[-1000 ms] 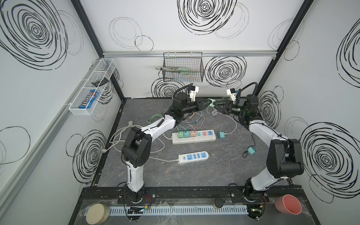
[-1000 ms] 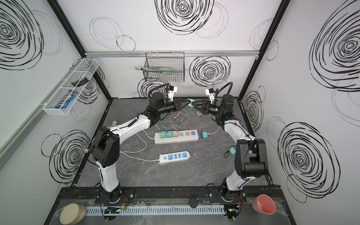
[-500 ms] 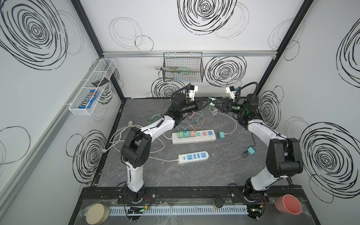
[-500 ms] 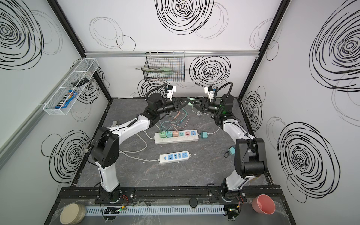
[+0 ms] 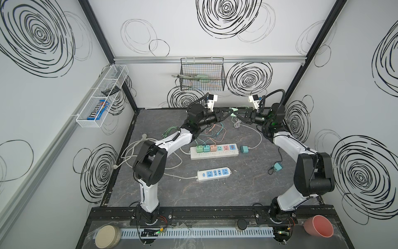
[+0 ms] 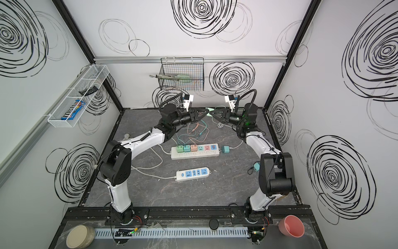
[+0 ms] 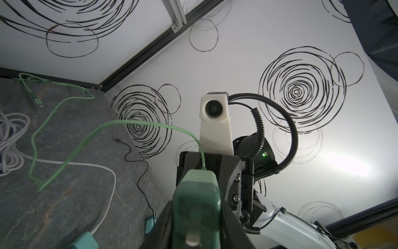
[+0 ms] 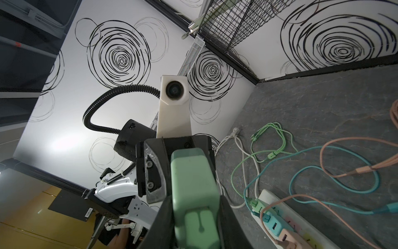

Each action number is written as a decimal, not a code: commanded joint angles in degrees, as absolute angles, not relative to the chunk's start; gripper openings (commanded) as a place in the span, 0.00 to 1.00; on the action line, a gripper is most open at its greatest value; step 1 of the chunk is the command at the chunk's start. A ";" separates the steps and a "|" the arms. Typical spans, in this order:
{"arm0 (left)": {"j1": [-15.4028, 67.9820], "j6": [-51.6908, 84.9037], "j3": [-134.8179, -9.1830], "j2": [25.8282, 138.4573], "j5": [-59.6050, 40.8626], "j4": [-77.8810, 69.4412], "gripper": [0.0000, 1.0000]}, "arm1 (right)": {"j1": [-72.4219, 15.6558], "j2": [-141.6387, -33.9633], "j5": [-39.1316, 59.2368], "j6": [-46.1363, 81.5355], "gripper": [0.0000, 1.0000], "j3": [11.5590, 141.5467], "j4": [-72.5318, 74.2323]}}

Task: Insert the plug
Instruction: 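Close the right gripper on the green charger while left gripper opens and withdraws, then carry the green charger with the right gripper over the strip beside the pink charger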

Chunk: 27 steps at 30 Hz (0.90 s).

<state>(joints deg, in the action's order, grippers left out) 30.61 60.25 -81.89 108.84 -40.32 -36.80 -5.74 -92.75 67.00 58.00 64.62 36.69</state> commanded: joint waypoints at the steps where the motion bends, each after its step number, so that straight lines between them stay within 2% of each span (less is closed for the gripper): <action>1: 28.61 55.23 -79.68 104.11 -38.80 -34.33 0.58 | -5.91 -91.32 63.60 48.12 0.00 66.25 30.11; 4: 26.48 49.06 -77.25 100.05 -35.92 -27.78 0.70 | -5.63 -91.64 60.52 42.43 0.00 66.08 26.14; 9: 22.53 43.01 -70.16 91.96 -29.68 -22.17 0.82 | -5.40 -93.10 54.37 34.28 0.00 66.67 19.83; 17: 20.51 26.15 -64.05 78.09 -11.73 -4.74 1.00 | -5.45 -97.98 48.40 20.80 0.00 71.53 9.71; 18: 20.19 25.16 -63.25 76.69 -10.43 -3.82 0.96 | -5.45 -98.45 47.63 19.44 0.00 72.00 8.98; 27: 14.51 22.25 -56.32 66.15 -1.15 3.30 0.96 | -6.43 -99.98 42.86 3.32 0.00 73.96 3.28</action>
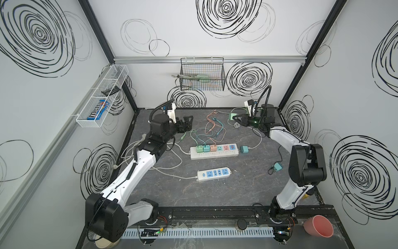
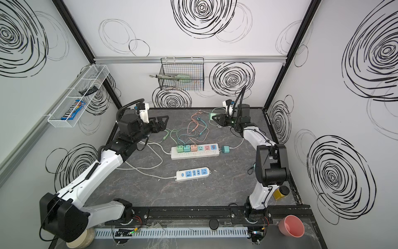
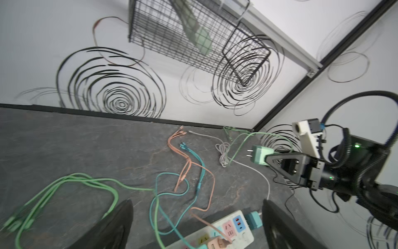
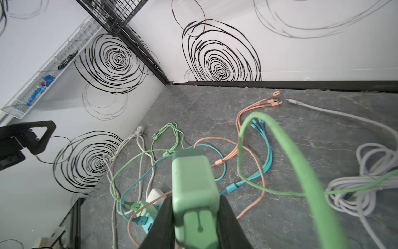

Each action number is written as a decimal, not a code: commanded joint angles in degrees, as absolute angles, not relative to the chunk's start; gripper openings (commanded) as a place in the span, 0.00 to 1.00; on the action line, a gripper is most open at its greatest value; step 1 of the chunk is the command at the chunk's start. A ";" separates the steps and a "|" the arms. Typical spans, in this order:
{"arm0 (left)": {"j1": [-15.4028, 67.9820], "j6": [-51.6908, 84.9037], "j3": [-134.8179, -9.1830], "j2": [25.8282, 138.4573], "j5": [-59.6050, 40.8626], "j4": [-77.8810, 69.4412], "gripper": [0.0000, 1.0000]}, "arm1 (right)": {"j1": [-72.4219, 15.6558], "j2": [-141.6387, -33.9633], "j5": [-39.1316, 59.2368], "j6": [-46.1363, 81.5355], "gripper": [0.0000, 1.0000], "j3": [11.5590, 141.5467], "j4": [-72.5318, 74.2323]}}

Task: Insert the plug
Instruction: 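Carry the green charger with the right gripper over the strip beside the pink charger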

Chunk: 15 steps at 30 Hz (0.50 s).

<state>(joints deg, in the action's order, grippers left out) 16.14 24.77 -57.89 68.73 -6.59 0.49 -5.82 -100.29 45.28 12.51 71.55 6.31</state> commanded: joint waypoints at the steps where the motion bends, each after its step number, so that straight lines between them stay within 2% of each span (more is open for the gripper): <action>1: 13.53 22.37 -56.01 65.33 -0.29 4.48 0.96 | -6.86 -99.80 41.77 0.43 0.00 74.08 2.12; 9: 7.96 17.92 -51.65 60.51 -0.54 5.30 0.96 | -10.24 -97.70 39.50 -21.18 0.00 72.80 -5.63; 12: 6.95 15.85 -51.35 59.66 0.93 6.74 0.96 | -11.22 -97.27 43.53 -33.61 0.00 73.15 -14.00; 15: 6.55 12.70 -50.78 58.70 1.94 7.01 0.96 | -12.58 -97.42 43.39 -42.11 0.00 73.85 -20.83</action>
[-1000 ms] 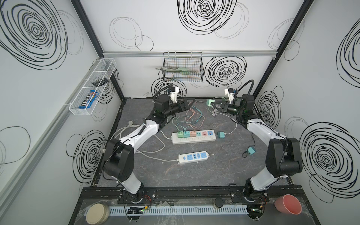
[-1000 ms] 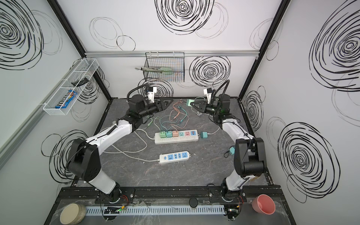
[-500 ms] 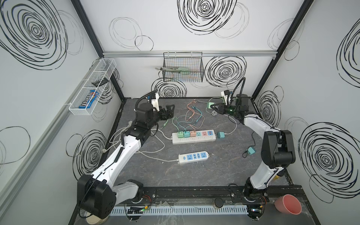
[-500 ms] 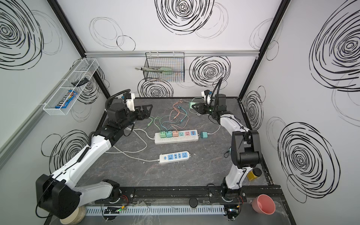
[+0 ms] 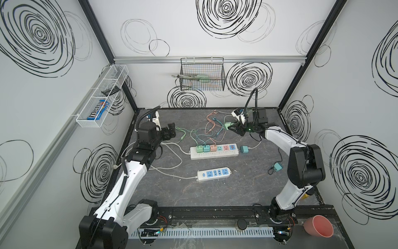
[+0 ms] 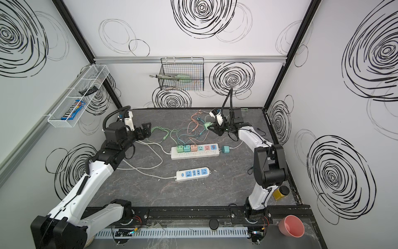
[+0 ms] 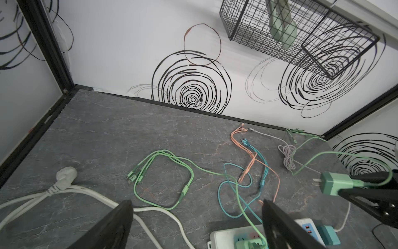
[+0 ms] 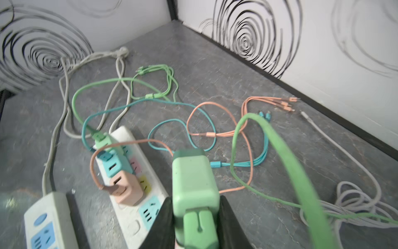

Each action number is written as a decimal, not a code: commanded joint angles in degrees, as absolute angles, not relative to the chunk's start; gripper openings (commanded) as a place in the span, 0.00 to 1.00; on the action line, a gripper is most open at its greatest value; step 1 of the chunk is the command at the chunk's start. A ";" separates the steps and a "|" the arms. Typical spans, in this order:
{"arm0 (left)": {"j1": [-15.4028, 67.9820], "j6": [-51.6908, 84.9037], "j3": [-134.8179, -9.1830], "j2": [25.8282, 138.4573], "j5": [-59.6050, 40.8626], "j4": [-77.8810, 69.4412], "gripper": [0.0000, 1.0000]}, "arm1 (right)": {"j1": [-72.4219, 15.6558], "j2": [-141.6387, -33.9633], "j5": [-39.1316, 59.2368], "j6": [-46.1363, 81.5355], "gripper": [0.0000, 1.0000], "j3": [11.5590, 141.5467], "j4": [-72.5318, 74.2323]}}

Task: Insert the plug
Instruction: 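Carry the green charger with the right gripper over the strip beside the pink charger, then push the green charger prongs down into the socket next to the pink charger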

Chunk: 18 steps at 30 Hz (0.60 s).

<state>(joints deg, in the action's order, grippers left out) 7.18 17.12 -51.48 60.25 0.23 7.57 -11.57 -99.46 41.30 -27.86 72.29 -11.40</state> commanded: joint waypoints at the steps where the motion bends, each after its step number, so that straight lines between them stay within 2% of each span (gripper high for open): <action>1: 6.49 10.82 -50.42 58.28 0.88 6.78 0.96 | -12.93 -97.83 42.81 -43.58 0.00 74.44 -22.75; 7: 6.42 6.33 -47.23 54.29 2.48 3.71 0.96 | -16.05 -102.02 37.22 -53.89 0.00 79.47 -38.12; 18: 5.72 6.26 -40.98 48.31 7.67 -2.88 0.96 | -24.03 -110.24 22.02 -57.83 0.00 89.15 -50.61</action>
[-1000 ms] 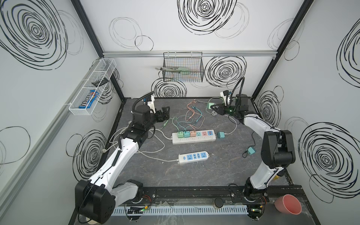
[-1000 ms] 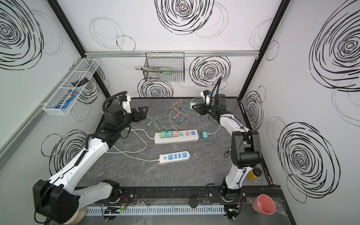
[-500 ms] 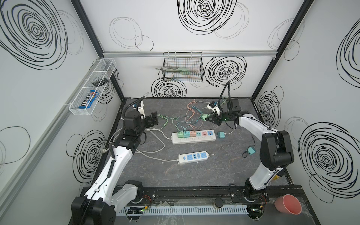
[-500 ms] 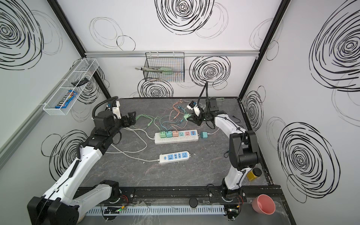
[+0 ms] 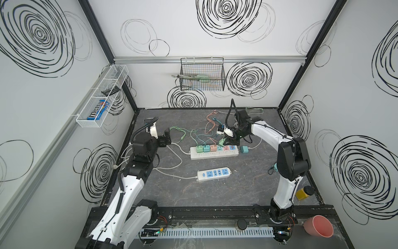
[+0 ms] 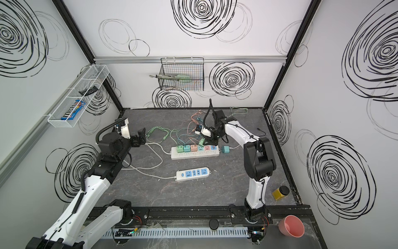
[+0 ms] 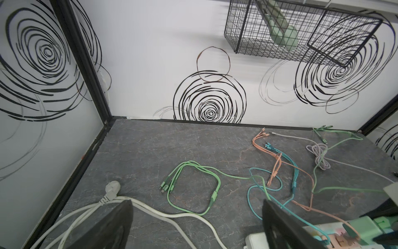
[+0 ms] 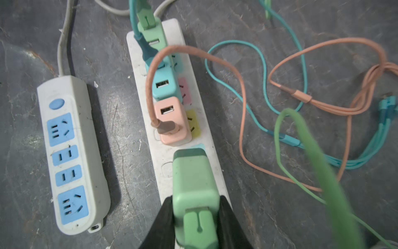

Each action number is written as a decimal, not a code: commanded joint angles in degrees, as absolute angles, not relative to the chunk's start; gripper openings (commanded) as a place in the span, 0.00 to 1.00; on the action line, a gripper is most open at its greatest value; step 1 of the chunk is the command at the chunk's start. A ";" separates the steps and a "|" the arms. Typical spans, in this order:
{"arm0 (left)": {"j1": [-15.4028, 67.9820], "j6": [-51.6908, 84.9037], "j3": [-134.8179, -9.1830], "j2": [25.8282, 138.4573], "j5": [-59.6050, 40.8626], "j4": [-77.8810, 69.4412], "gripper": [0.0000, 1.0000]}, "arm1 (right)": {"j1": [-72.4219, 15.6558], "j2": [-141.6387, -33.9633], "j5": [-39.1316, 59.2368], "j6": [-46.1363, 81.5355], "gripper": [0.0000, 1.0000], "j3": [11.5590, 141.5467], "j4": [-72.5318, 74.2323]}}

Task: Insert the plug
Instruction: 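Push the green charger prongs down into the socket next to the pink charger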

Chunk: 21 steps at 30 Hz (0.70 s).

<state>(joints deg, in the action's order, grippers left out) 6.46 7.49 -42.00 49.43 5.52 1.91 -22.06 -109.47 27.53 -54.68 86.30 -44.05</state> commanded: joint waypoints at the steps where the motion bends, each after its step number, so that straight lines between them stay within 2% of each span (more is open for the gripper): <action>1: 5.48 6.45 -40.87 48.19 7.82 -2.82 0.96 | -24.98 -110.96 19.55 -57.83 0.00 90.13 -51.35; 6: 3.68 8.95 -41.13 48.30 5.71 -2.80 0.96 | -29.18 -113.28 10.93 -56.69 0.00 91.95 -52.00; 17: 0.88 12.42 -40.80 48.27 2.89 -3.49 0.96 | -32.03 -113.43 5.83 -56.70 0.00 95.16 -54.23; 21: 0.27 13.33 -40.78 48.44 2.72 -3.34 0.96 | -33.54 -113.34 1.19 -56.25 0.00 95.21 -54.94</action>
<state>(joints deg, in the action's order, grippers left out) 0.99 12.08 -41.45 48.93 3.49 -0.14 -32.32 -113.03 4.62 -55.57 93.84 -51.62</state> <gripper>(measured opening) 0.962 0.287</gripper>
